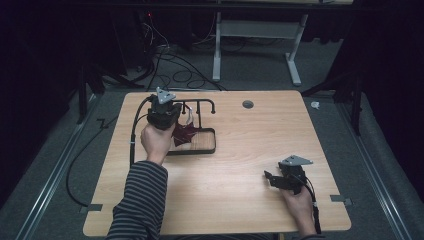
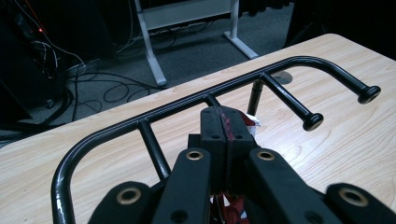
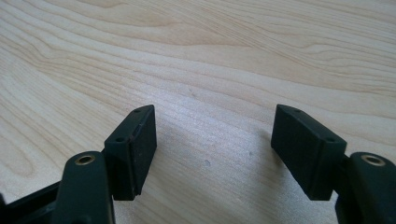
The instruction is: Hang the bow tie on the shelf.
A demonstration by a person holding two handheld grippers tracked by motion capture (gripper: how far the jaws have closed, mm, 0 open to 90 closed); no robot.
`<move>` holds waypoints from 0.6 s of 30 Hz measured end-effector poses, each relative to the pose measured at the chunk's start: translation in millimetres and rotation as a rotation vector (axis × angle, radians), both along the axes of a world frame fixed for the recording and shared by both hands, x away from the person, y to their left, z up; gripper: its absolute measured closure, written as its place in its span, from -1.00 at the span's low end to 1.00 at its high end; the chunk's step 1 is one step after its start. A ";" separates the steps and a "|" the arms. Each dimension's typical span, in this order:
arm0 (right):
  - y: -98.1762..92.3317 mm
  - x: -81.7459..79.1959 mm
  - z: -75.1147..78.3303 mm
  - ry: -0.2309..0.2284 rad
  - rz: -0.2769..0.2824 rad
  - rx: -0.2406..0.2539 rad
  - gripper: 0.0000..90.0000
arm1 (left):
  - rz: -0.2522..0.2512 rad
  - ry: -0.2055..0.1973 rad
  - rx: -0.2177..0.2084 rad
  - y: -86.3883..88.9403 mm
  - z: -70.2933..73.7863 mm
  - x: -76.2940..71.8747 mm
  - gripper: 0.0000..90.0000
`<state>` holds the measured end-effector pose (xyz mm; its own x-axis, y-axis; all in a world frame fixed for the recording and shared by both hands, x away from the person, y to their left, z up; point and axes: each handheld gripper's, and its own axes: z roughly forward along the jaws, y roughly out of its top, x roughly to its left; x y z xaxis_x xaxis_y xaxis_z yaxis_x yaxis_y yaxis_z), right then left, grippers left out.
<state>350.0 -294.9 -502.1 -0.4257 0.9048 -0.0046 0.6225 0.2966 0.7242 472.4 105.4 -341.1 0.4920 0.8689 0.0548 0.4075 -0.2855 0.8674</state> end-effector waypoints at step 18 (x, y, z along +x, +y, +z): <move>0.0 0.0 0.0 0.000 0.000 0.000 -0.28 | -0.007 0.022 0.007 2.2 -1.6 0.4 0.89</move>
<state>350.0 -294.9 -502.0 -0.4258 0.9048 -0.0048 0.6225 0.2968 0.7242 472.8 107.6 -342.7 0.4990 0.8652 0.0501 0.4249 -0.2947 0.8559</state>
